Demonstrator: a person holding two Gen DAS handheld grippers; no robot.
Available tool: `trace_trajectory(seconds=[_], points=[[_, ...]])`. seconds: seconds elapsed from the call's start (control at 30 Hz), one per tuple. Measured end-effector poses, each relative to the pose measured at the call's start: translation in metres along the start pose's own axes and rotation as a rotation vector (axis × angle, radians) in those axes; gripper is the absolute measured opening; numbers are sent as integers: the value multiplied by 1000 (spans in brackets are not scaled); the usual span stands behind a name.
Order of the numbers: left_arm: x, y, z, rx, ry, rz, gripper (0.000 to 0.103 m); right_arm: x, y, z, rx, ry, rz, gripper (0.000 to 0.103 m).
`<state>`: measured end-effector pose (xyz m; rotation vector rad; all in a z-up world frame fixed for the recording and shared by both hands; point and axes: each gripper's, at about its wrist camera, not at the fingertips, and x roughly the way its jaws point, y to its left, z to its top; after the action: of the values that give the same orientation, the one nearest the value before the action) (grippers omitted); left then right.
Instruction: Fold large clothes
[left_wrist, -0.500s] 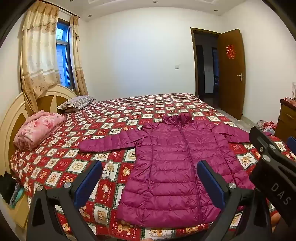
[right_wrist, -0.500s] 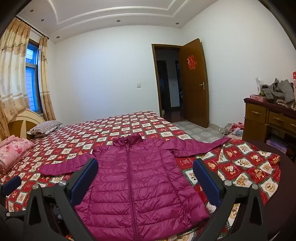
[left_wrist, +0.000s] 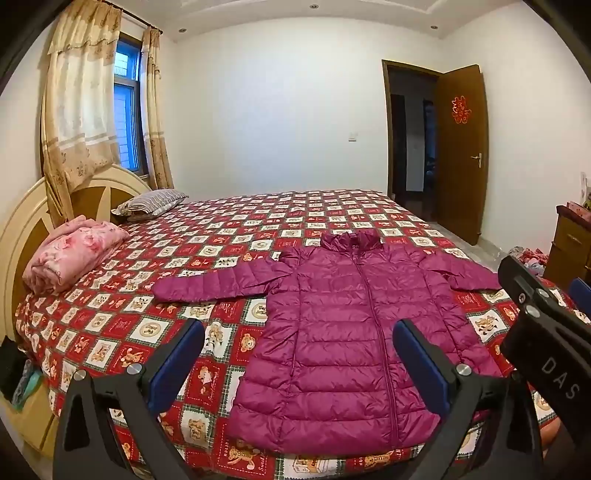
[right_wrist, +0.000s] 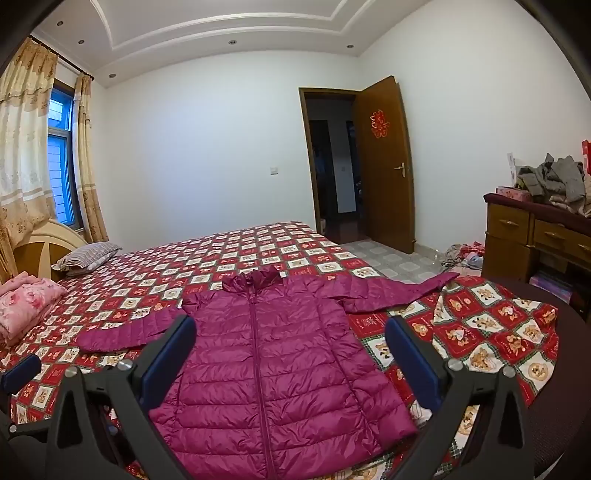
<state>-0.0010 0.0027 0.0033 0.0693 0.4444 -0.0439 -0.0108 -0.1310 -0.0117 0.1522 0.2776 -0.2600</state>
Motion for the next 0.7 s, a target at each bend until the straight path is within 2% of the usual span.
trace_trajectory(seconds=[0.7], points=[[-2,-3,-1,11,-3,-16,102,-3,0,-2,10,-1,-5,103]])
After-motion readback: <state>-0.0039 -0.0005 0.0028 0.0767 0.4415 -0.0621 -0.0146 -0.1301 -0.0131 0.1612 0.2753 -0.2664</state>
